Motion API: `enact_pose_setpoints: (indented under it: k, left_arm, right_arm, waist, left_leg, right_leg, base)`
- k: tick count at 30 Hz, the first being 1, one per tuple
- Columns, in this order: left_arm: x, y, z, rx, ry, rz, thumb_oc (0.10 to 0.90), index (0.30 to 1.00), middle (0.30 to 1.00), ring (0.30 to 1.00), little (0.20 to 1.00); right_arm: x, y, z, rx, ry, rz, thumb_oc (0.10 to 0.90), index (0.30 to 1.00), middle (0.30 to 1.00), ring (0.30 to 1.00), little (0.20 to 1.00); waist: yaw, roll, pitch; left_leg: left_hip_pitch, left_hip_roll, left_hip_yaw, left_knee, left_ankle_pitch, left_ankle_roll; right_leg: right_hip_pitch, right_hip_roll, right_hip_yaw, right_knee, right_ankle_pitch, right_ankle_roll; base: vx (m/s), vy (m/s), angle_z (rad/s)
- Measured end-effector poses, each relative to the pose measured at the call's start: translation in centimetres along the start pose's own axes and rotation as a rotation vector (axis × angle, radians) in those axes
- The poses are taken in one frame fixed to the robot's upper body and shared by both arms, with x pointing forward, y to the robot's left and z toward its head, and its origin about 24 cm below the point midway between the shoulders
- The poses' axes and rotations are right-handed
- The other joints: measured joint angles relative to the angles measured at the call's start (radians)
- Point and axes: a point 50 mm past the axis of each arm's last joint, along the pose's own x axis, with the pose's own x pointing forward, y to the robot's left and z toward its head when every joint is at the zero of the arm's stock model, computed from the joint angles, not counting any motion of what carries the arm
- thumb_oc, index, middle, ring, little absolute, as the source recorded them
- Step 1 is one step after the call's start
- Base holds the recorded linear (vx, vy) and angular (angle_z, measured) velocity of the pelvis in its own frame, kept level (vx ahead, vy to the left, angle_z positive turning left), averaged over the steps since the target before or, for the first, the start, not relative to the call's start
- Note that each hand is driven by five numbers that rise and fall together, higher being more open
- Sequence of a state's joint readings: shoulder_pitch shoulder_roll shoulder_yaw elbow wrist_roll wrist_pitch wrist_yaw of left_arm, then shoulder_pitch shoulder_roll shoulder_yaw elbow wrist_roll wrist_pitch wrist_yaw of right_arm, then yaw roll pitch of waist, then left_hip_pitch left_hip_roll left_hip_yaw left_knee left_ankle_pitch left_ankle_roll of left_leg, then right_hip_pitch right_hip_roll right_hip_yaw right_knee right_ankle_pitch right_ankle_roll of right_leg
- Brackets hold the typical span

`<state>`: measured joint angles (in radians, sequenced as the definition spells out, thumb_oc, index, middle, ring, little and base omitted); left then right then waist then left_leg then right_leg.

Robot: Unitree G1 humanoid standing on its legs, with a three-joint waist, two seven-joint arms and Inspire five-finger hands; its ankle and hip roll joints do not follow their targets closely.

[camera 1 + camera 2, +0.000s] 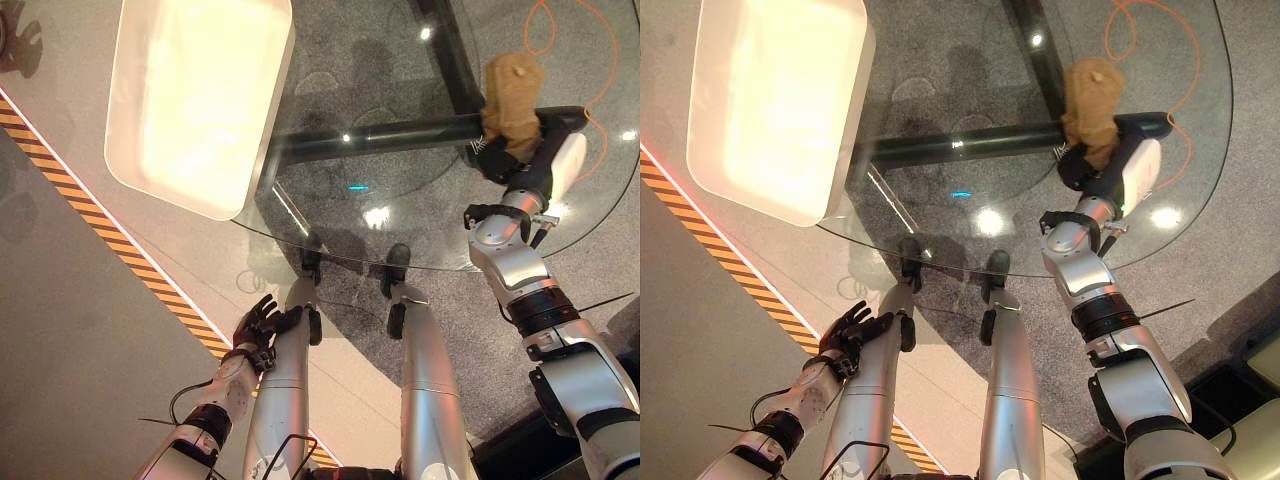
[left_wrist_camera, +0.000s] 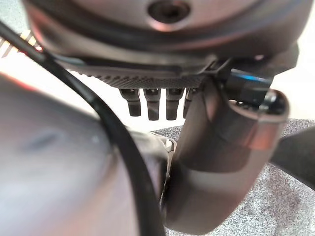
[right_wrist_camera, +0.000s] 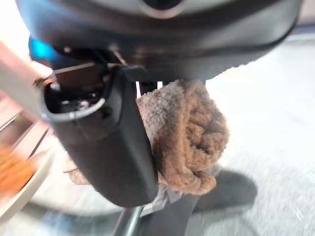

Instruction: Wipe the table with a cloth and put it in the basket.

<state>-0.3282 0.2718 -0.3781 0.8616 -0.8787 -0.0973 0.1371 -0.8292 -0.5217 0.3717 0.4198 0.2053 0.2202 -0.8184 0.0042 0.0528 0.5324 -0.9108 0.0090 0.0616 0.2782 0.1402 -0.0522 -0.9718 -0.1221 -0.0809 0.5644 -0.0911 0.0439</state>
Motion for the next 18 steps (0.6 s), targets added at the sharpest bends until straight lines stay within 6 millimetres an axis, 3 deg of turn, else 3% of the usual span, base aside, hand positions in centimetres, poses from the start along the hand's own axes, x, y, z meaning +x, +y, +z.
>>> enact_pose_setpoints:
  k: [6,12,18]
  left_arm:
    - [0.0,-0.3,0.0,0.000,-0.004,-0.003,0.800,0.900,0.900,0.900,0.900]
    - [0.0,-0.2,0.0,-0.004,-0.007,-0.003,0.800,0.900,0.900,0.900,0.900]
    - [-0.1,-0.7,-0.7,0.001,0.007,-0.024,0.800,0.900,0.900,0.900,0.900]
  right_arm:
    - [-2.4,3.3,1.5,-0.032,-0.098,0.212,0.100,0.300,0.300,0.300,0.200]
    - [-3.1,4.1,1.8,-0.057,-0.124,0.285,0.100,0.300,0.300,0.300,0.200]
    - [-4.2,5.3,1.3,-0.096,-0.128,0.414,0.100,0.300,0.300,0.300,0.200]
  waist:
    - [0.007,0.002,-0.001]
    - [0.018,0.006,-0.002]
    - [0.019,0.026,-0.006]
  left_leg:
    - [0.001,0.000,-0.001,-0.001,0.002,-0.004]
    - [0.002,0.000,-0.002,0.000,0.004,-0.008]
    - [0.022,0.002,-0.016,0.003,0.000,-0.014]
  right_leg:
    - [-0.002,-0.002,-0.004,0.013,-0.005,-0.004]
    - [-0.009,-0.005,-0.005,0.027,-0.011,-0.009]
    - [0.013,-0.012,-0.020,0.036,-0.029,-0.015]
  base:
    - [0.00,0.013,0.02]
    - [0.01,0.009,0.01]
    - [0.00,0.004,0.05]
